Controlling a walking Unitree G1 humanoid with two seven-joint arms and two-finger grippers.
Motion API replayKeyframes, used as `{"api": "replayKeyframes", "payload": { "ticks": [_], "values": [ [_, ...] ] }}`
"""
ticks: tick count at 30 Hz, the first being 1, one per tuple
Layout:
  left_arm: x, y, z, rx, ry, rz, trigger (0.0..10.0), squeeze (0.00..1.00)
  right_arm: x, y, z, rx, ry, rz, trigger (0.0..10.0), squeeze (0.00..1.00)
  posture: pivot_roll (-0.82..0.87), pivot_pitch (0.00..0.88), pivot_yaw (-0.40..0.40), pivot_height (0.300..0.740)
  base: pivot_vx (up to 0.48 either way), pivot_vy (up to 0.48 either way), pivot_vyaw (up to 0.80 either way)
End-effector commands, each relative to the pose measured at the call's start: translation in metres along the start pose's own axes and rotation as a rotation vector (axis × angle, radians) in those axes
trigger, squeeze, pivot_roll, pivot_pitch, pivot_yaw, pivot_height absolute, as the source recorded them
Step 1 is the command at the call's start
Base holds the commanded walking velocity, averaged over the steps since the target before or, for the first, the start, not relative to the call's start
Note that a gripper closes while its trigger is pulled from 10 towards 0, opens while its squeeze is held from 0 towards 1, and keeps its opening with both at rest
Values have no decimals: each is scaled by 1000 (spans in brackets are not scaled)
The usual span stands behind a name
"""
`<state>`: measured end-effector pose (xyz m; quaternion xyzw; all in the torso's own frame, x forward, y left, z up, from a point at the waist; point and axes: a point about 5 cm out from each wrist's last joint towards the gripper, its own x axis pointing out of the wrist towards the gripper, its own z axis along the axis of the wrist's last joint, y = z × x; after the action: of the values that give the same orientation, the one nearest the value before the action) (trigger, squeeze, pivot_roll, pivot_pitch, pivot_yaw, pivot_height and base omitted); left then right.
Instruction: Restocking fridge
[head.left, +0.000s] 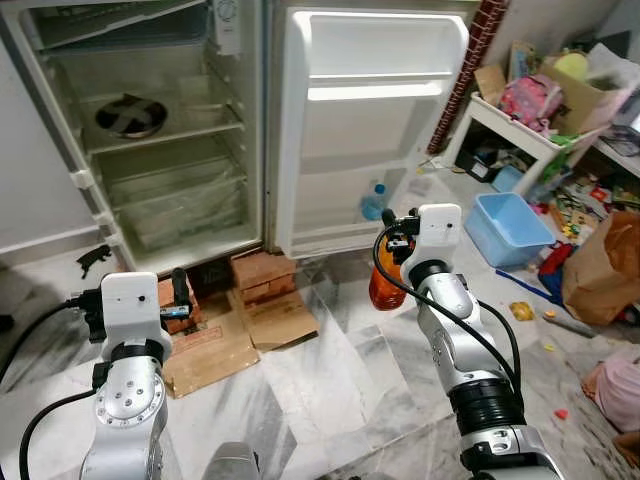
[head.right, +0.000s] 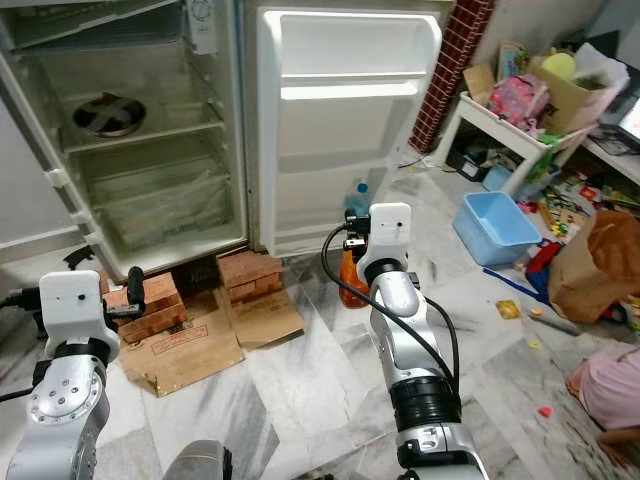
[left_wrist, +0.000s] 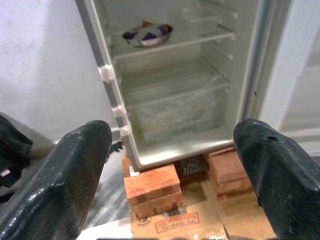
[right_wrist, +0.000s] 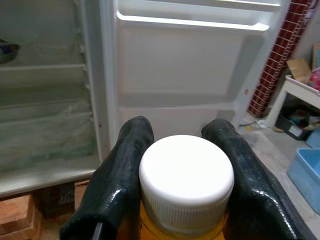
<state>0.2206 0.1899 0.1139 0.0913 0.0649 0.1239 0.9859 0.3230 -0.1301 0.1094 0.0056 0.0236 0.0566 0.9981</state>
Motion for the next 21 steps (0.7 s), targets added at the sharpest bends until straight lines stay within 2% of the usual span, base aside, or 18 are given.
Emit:
{"api": "replayKeyframes", "payload": {
  "ticks": [1,4,13,21],
  "values": [
    [3,-2,1,-5,-6,-10,10000,0,-1,-6,4,4,-22,-15,10000,0,131,0,-107,740,281,-311,0],
    [7,-4,6,-13,-21,-2,10000,0,-1,-6,4,21,-22,-13,10000,0,129,0,-108,740,287,-337,0],
    [6,-4,7,-19,-26,5,10000,0,0,-6,5,24,-26,-11,10000,0,133,0,-107,740,256,-403,0],
    [8,6,5,6,-14,52,10000,0,-5,2,2,29,-23,30,10000,0,136,0,-107,740,250,-408,52]
  ]
}}
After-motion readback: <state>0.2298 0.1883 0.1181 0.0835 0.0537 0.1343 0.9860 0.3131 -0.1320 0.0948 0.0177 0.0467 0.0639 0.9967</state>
